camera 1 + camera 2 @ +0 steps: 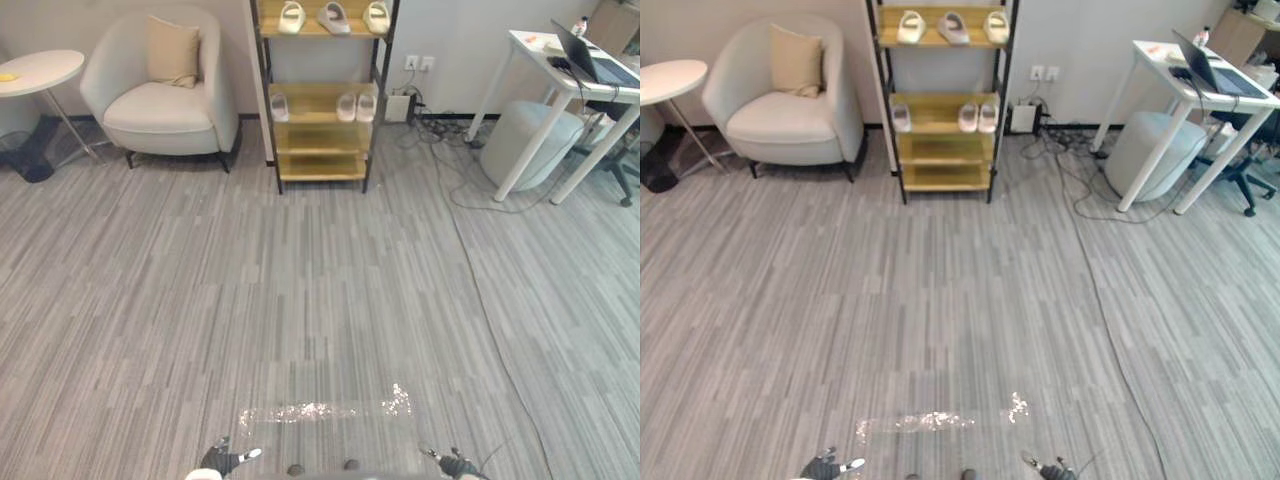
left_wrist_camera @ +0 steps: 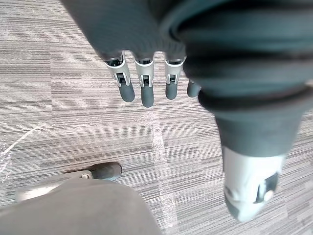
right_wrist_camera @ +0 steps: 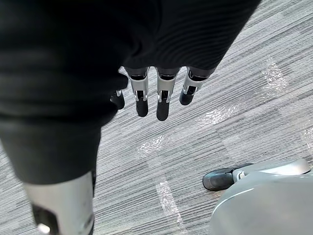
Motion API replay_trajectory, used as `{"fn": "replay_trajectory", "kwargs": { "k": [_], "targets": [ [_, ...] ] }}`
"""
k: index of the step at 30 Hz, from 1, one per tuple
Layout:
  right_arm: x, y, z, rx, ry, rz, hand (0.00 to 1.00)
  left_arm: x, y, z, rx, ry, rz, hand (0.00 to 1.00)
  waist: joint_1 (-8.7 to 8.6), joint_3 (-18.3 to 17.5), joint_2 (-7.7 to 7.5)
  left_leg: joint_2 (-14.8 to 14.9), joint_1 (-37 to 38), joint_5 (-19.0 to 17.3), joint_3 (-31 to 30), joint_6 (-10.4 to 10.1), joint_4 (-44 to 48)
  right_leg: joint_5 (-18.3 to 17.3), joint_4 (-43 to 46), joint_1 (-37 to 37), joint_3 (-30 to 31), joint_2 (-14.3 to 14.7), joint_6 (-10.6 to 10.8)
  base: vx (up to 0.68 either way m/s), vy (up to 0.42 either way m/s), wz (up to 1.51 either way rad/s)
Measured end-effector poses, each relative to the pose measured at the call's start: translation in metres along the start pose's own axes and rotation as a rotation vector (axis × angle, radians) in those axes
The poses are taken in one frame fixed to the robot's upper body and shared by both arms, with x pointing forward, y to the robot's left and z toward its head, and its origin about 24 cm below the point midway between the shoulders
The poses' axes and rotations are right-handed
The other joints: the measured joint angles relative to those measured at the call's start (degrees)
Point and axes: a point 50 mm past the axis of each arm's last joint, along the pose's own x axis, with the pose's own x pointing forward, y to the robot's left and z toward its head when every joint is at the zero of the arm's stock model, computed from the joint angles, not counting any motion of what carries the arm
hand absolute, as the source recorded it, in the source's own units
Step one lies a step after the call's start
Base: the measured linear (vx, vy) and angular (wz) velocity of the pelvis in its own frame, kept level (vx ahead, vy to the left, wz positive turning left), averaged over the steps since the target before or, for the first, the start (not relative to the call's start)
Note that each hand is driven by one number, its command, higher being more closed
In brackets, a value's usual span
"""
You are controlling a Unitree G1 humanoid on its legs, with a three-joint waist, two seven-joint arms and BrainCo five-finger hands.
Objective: Organize the slippers on the shoe rack
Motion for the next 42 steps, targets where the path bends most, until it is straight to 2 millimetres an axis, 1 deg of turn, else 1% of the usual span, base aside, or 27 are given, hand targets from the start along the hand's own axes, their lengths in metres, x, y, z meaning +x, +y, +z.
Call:
{"fn": "replay_trajectory", "kwargs": {
  "k": [4,7,9,10,11,12,15,16,18,19,20,22,23,24,25,26,27,28,30,32,34,35,36,37,39,41,42],
  "targets": [
    [0.0,0.001,0.001,-0.009,-0.003,0.005,0.0,0.0,0.0,0.0,0.006,-0.001,0.0,0.0,-0.15,0.15,0.14,0.19,-0.55,-0.09,-0.12,-0.29,0.65,-1.77,3.31,-1.69,-0.14,-0.01,-0.13,-0.05,-0.014,0.02],
    [0.0,0.002,0.001,-0.003,-0.007,0.007,0.0,0.001,0.002,0.004,-0.017,-0.01,0.011,0.0,-0.16,1.5,-0.08,0.47,-3.55,-3.84,0.21,-2.52,7.5,-6.28,10.67,-4.54,-0.23,-0.31,-0.17,-0.03,-0.024,0.05],
    [-0.002,0.003,0.004,0.01,-0.034,0.01,0.0,0.0,0.006,0.009,-0.072,-0.042,0.035,0.0,0.19,2.9,-0.42,1.09,-7.41,-7.45,2.04,-5.89,17.84,-9.67,15.61,-6.1,0.1,-0.68,-1.29,-0.05,-0.028,-0.03],
    [-0.002,0.006,0.007,0.014,-0.047,0.015,0.0,0.0,0.009,0.012,-0.088,-0.057,0.046,0.0,0.33,3.83,-0.89,1.05,-10.5,-7.45,3.36,-5.79,24.9,-10.61,16.83,-6.23,0.22,-1.22,-1.85,-0.05,-0.036,-0.05],
    [-0.002,0.006,0.007,0.015,-0.051,0.015,0.0,-0.001,0.01,0.015,-0.129,-0.071,0.058,0.0,0.4,4.17,-1.45,1.98,-15.49,-8.18,5.7,-3.61,34.39,-11.65,18.52,-6.84,0.45,-1.73,-2.18,0.0,-0.019,-0.18],
    [-0.002,0.003,0.005,0.014,-0.048,0.002,0.0,-0.001,0.009,0.014,-0.157,-0.073,0.064,0.0,0.95,4.42,-0.75,4.59,-19.18,-10.29,8.2,-1.31,42.02,-12.53,19.23,-6.15,1.08,-1.77,-2.18,0.05,0.002,-0.25],
    [-0.002,0.0,0.008,0.012,-0.057,-0.007,0.0,-0.002,0.006,0.013,-0.187,-0.075,0.065,0.0,1.14,4.42,0.07,6.08,-21.9,-11.18,8.42,-2.14,40.04,-13.8,19.22,-4.86,2.61,-2.54,-1.63,0.2,0.12,-0.29],
    [-0.002,0.001,0.012,0.013,-0.071,-0.006,0.0,-0.003,0.006,0.013,-0.205,-0.076,0.07,0.0,1.6,4.32,0.11,5.42,-22.04,-9.97,7.99,-2.99,31.2,-14.63,19.16,-4.96,4.28,-3.9,-0.85,0.26,0.187,-0.39],
    [-0.002,-0.001,0.013,0.013,-0.079,-0.011,0.0,-0.003,0.004,0.012,-0.209,-0.072,0.073,0.0,1.61,4.04,0.56,4.54,-21.86,-7.98,6.34,-3.59,24.05,-15.54,19.14,-5.09,5.17,-4.57,0.31,0.34,0.247,-0.39],
    [-0.002,-0.005,0.013,0.008,-0.073,-0.023,0.0,-0.004,-0.001,0.006,-0.219,-0.051,0.069,0.0,2.17,2.74,1.59,3.49,-20.65,-2.76,4.76,-2.86,19.41,-17.81,19.84,-5.04,7.15,-5.28,1.98,0.41,0.309,-0.46],
    [-0.002,-0.005,0.011,0.007,-0.067,-0.022,0.0,-0.004,0.0,0.004,-0.219,-0.045,0.071,0.0,2.35,2.17,1.54,3.08,-20.59,-2.78,5.22,-2.44,19.64,-18.25,20.09,-5.0,7.54,-5.74,2.45,0.45,0.322,-0.47],
    [-0.004,0.0,0.002,0.013,-0.04,-0.012,0.0,-0.005,0.009,0.0,-0.208,-0.037,0.09,0.0,2.86,-0.09,-1.05,0.6,-19.92,-5.96,7.79,-1.18,20.31,-19.84,24.26,-6.06,8.91,-8.62,4.59,0.44,0.261,-0.34],
    [-0.004,0.002,0.003,0.015,-0.044,-0.008,0.0,-0.004,0.009,0.0,-0.203,-0.036,0.091,0.0,3.15,-0.33,-1.48,-0.24,-18.2,-6.76,8.58,-0.38,20.14,-19.75,29.29,-7.5,9.92,-9.11,5.33,0.44,0.219,-0.32],
    [-0.003,0.002,0.004,0.029,-0.047,-0.008,0.0,-0.004,0.009,0.0,-0.199,-0.03,0.089,0.0,2.79,-0.37,-1.47,-0.77,-15.78,-7.85,8.9,0.74,19.87,-18.61,36.18,-8.98,10.44,-9.34,7.4,0.44,0.194,-0.19],
    [-0.004,0.005,0.006,0.025,-0.059,0.001,0.0,-0.004,0.01,0.002,-0.196,-0.038,0.09,0.0,2.63,-0.4,-1.58,-1.39,-11.61,-9.12,9.1,1.62,18.44,-16.05,47.26,-12.18,10.37,-9.78,11.17,0.54,0.193,-0.07],
    [-0.004,0.006,0.008,0.024,-0.063,0.005,0.0,-0.003,0.01,0.005,-0.193,-0.043,0.09,0.0,2.59,-0.33,-1.56,-1.57,-9.87,-9.62,9.07,1.89,17.93,-15.99,51.44,-13.71,10.02,-9.84,11.14,0.45,0.121,-0.03],
    [-0.003,0.009,0.011,0.025,-0.07,0.013,0.0,-0.002,0.009,0.007,-0.193,-0.048,0.088,0.0,2.46,-0.2,-1.24,-1.6,-6.88,-10.25,8.48,2.24,16.54,-16.44,56.35,-15.85,8.24,-9.84,10.24,0.46,0.07,-0.04],
    [-0.002,0.011,0.014,0.025,-0.078,0.018,0.0,-0.001,0.008,0.01,-0.194,-0.055,0.083,0.0,2.45,0.04,-1.15,-1.34,-3.87,-10.38,7.99,2.44,14.69,-17.68,58.09,-17.32,6.06,-9.79,8.05,0.44,0.017,0.02],
    [-0.001,0.015,0.021,0.026,-0.097,0.029,0.0,0.0,0.001,0.017,-0.2,-0.071,0.064,0.0,2.35,0.2,-0.16,0.61,1.66,-10.38,7.69,2.45,11.18,-19.79,54.37,-20.57,0.27,-8.56,4.28,0.47,-0.029,0.12],
    [-0.001,0.019,0.027,0.03,-0.116,0.042,0.0,0.002,-0.009,0.027,-0.21,-0.092,0.038,0.0,1.56,0.36,0.24,2.6,3.78,-10.38,6.56,2.45,10.67,-19.35,47.04,-24.19,-2.76,-7.06,3.68,0.43,-0.1,0.34],
    [0.0,0.023,0.034,0.029,-0.133,0.05,0.0,0.002,-0.018,0.028,-0.213,-0.086,0.012,0.0,0.38,0.51,0.42,4.1,5.31,-10.43,4.66,2.38,10.24,-13.19,34.38,-25.99,-3.0,-4.81,2.69,0.44,-0.147,0.5],
    [0.0,0.021,0.028,0.03,-0.116,0.046,0.0,0.002,-0.018,0.028,-0.2,-0.089,0.005,0.0,0.11,0.33,-0.54,3.42,6.23,-10.77,3.19,1.79,10.38,-5.23,26.09,-25.64,-1.98,-4.54,1.47,0.5,-0.205,0.5],
    [0.0,0.018,0.028,0.038,-0.115,0.037,0.0,0.003,-0.02,0.03,-0.212,-0.081,0.004,0.0,-0.26,0.76,-0.58,4.1,8.45,-12.16,0.51,-0.39,10.74,0.06,26.86,-25.61,-1.55,-4.16,0.19,0.6,-0.242,0.47],
    [0.001,0.011,0.034,0.021,-0.129,0.021,0.0,0.002,-0.028,0.03,-0.239,-0.076,-0.01,0.0,0.01,0.55,1.55,5.86,8.21,-11.73,-0.36,-1.12,11.89,-1.91,27.33,-24.79,-3.03,-3.41,-0.53,0.51,-0.226,0.33],
    [0.001,0.01,0.036,0.026,-0.136,0.016,0.0,0.002,-0.039,0.035,-0.262,-0.085,-0.03,0.0,-0.08,0.75,3.33,7.05,6.36,-10.51,-1.25,-2.96,15.46,-3.67,26.95,-23.93,-4.48,-2.55,-1.35,0.43,-0.213,0.23],
    [0.001,0.01,0.038,0.028,-0.142,0.015,0.0,0.002,-0.04,0.041,-0.297,-0.096,-0.03,0.0,-0.07,1.69,3.72,7.64,3.12,-8.36,-2.24,-6.38,25.5,-5.48,25.72,-20.6,-5.21,-1.75,-2.05,0.4,-0.225,0.28],
    [0.001,0.012,0.038,0.01,-0.145,0.024,0.0,0.002,-0.036,0.045,-0.323,-0.114,-0.015,0.0,0.12,2.82,3.03,8.57,-2.8,-4.72,-2.06,-7.49,40.97,-6.75,23.06,-15.82,-5.34,-1.54,-2.7,0.35,-0.179,0.2]
  ]
}}
